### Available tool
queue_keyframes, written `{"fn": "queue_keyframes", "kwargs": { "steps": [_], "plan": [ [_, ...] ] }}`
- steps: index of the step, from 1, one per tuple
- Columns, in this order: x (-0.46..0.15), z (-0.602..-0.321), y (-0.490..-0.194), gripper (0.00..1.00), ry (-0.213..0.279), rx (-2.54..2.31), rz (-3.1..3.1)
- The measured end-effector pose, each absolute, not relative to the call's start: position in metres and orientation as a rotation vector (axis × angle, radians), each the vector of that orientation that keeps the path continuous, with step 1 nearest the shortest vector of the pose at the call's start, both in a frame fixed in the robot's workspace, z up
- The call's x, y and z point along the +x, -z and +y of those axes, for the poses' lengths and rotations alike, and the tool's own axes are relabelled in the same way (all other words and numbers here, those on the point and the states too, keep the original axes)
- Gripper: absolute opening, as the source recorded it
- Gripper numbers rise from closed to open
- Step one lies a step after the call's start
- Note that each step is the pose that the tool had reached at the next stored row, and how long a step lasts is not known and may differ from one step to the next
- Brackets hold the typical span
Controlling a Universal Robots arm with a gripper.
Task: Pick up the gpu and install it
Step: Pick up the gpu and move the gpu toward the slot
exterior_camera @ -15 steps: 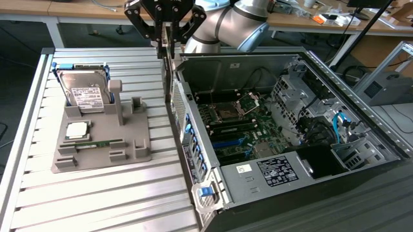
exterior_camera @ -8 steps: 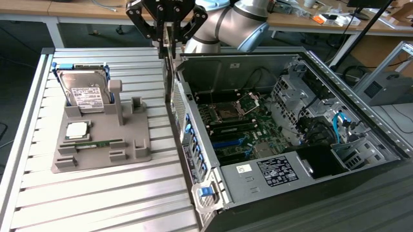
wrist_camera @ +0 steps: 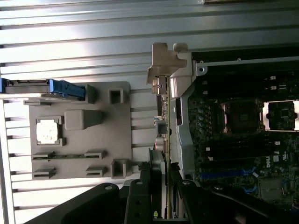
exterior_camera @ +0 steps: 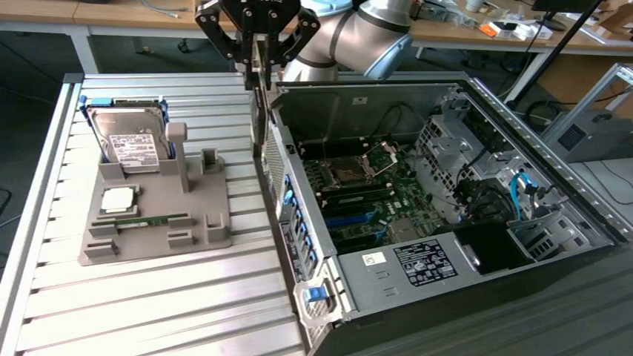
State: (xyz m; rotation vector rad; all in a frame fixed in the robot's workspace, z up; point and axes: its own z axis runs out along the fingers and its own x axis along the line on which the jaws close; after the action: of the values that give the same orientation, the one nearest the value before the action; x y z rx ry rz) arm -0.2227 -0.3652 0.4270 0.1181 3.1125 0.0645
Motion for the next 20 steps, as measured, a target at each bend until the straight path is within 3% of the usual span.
{"fn": "queue_keyframes", "kwargs": {
  "steps": [20],
  "plan": [
    [-0.2152, -0.3652, -0.4270, 0.27, -0.062, 0.118, 3.112]
  ]
}}
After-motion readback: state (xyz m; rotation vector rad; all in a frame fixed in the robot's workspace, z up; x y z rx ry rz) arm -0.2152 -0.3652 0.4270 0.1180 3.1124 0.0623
